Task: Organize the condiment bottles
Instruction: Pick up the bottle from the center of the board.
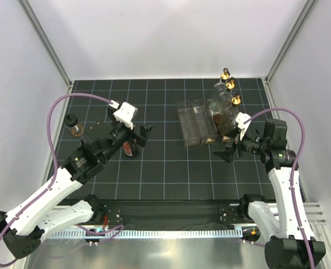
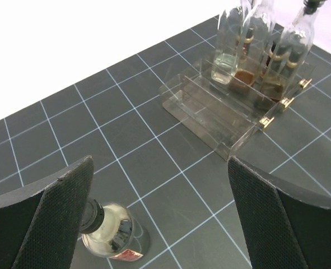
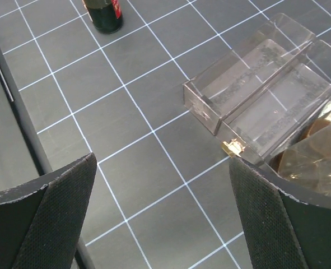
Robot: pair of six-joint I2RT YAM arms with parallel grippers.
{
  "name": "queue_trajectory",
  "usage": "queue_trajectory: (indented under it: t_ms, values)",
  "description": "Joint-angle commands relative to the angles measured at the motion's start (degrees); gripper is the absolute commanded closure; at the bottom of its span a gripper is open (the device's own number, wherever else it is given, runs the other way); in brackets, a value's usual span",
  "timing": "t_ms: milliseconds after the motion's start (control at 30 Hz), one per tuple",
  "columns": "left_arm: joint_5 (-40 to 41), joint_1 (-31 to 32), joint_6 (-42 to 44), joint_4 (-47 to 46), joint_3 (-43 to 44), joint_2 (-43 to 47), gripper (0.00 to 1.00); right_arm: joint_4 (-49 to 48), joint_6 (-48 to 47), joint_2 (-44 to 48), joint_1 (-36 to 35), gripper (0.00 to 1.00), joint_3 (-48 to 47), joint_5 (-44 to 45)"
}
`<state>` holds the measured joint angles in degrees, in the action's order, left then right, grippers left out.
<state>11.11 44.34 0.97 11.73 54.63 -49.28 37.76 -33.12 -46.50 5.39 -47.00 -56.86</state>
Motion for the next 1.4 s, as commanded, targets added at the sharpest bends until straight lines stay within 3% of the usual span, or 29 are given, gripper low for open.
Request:
queue_trajectory:
  t_ms: [0,133,500,767,900,1367]
  values:
    - [2.15,-0.3,-3.16,1.19,3.46,0.15,0.0,-2.34,-0.71,0.97,0.24,0.0,0.86,-1.94]
    - [4.97,-0.48,-7.99,5.23,6.62,-0.03,0.0,-2.87,-0.62,1.85,0.15,0.0,1.83,-0.36]
    - [11.03,-4.52,-11.6,13.49,10.06,0.41,0.0,-2.34,-0.54,2.29,0.15,0.0,1.92,2.28]
    - [6.12,-17.42,-16.87,17.01,8.57,3.3,0.0,-2.34,-0.36,2.38,0.15,0.0,2.0,3.51]
    - [5.5,-20.95,-19.51,17.72,6.19,5.33,0.0,-2.34,-0.54,2.47,0.15,0.0,1.92,3.86]
    - [2.69,-25.97,-26.46,24.22,3.91,3.31,0.0,-1.9,-0.8,2.2,0.15,0.0,1.92,4.21]
